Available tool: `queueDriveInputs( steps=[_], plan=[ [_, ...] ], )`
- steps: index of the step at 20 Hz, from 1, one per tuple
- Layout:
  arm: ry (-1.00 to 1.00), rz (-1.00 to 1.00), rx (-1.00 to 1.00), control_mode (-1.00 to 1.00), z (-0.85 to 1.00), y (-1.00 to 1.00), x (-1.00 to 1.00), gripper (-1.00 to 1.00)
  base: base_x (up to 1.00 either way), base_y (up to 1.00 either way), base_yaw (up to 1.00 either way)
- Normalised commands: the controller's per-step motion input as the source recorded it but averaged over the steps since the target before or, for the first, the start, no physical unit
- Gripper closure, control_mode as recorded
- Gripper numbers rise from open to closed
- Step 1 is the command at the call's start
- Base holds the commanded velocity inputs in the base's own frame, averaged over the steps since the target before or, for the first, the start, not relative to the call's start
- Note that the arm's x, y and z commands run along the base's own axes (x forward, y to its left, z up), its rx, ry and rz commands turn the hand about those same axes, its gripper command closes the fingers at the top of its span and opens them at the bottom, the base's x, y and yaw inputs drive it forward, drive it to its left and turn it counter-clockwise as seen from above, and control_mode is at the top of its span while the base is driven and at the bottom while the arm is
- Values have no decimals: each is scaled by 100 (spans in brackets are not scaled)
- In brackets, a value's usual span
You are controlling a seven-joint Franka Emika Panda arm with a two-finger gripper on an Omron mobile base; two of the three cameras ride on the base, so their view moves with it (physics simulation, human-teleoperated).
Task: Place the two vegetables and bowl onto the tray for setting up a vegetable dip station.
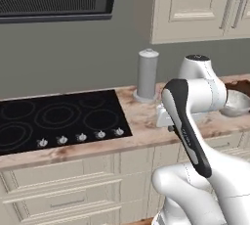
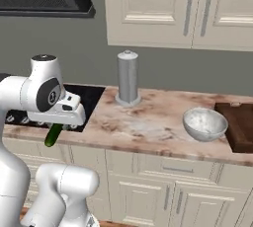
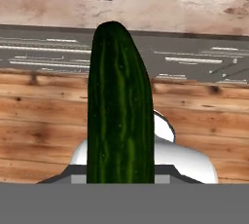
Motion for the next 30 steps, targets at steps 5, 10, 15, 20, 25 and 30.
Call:
queueDriveInputs(
  steps=[5, 10, 15, 20, 25, 30],
  plan=[
    [0, 0, 0, 100, 0, 0, 0, 100, 0, -100, 0],
    [0, 0, 0, 100, 0, 0, 0, 100, 0, -100, 0],
    [0, 0, 0, 100, 0, 0, 0, 100, 0, -100, 0],
    [0, 0, 0, 100, 0, 0, 0, 100, 0, -88, 0],
    [0, 0, 0, 100, 0, 0, 0, 100, 3, -36, 0],
    [0, 0, 0, 100, 0, 0, 0, 100, 40, -8, 0]
  ],
)
